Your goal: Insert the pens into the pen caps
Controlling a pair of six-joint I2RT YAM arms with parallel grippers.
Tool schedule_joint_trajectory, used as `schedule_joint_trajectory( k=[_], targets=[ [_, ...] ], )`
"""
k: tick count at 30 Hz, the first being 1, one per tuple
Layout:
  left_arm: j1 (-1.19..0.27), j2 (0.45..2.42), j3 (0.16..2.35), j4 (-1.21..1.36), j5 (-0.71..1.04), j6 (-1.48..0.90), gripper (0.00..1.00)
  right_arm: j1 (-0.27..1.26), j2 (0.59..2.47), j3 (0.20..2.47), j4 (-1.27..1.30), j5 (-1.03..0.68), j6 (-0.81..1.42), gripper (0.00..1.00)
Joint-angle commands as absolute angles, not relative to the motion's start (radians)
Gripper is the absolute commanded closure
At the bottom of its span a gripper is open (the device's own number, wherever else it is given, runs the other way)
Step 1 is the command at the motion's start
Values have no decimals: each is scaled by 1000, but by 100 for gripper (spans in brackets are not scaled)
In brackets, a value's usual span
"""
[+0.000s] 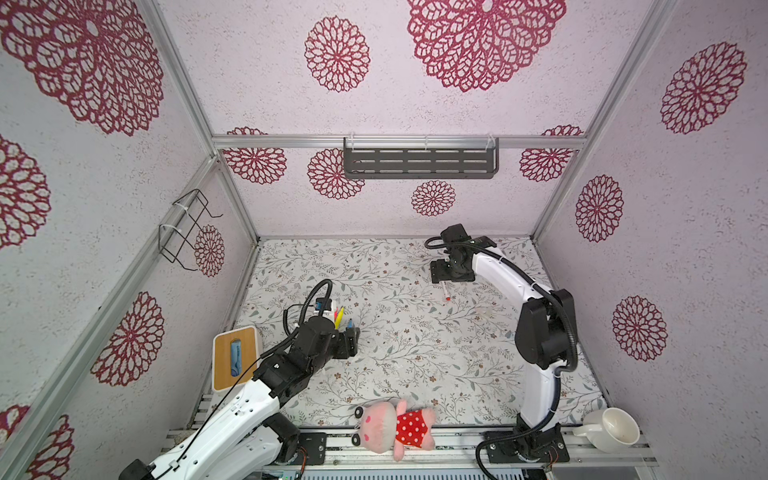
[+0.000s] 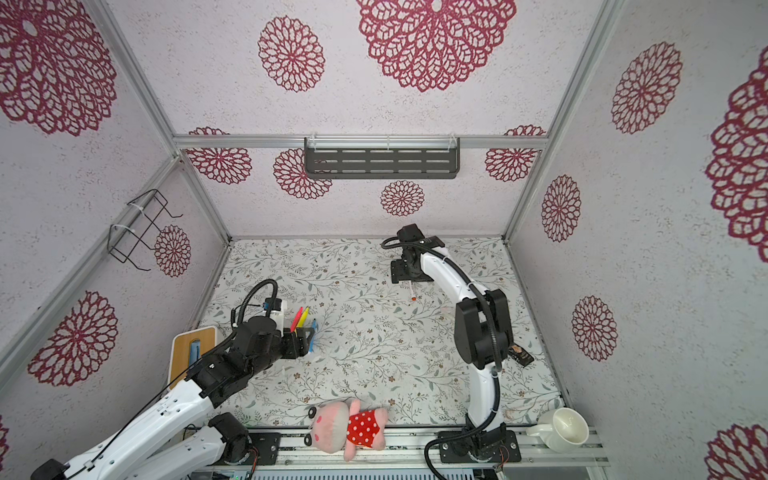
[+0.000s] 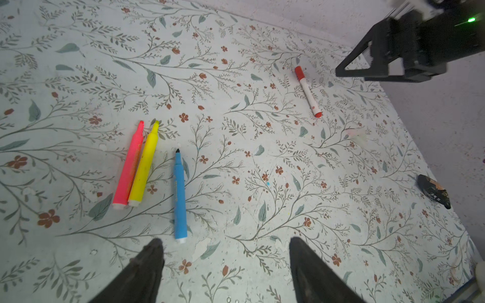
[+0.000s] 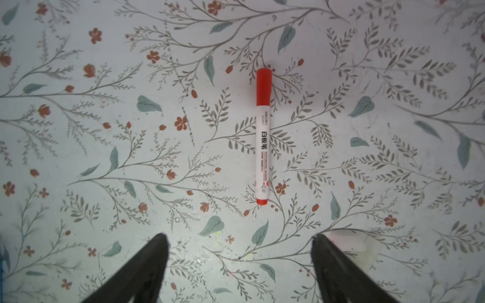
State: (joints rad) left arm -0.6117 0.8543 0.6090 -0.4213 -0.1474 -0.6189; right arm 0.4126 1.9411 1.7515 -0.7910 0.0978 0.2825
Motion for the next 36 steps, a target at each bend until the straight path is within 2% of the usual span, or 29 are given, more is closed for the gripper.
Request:
schedule_joint_trajectory(
  k=[1,7,12,17,18,21,23,36],
  targets=[
    [-589,899,638,-431,-123,-643,23,419,1742,1708,-680,110,299,1],
    [-565,996,648,-413,-120,-647,24,407,1575,1586,-604,136,343,1],
    [-552,1072,668,-414,-132,-646,26,309,1506,1510,-558,-107,442,1],
    [-542,1136,684,-410,-130,-647,27,277,1425,1401,-476,-125,516,1],
    [-540,1146,687,-410,-129,-645,27,257,1406,1362,-438,-177,563,1],
    [-532,1173,690,-403,-128,-639,29,155,1403,1252,-262,-540,710,1],
    [-522,1194,695,-393,-118,-635,31,128,1432,1236,-226,-685,698,1],
    [-497,1308,720,-354,-74,-626,37,127,1309,1142,-250,-544,606,1]
  ],
)
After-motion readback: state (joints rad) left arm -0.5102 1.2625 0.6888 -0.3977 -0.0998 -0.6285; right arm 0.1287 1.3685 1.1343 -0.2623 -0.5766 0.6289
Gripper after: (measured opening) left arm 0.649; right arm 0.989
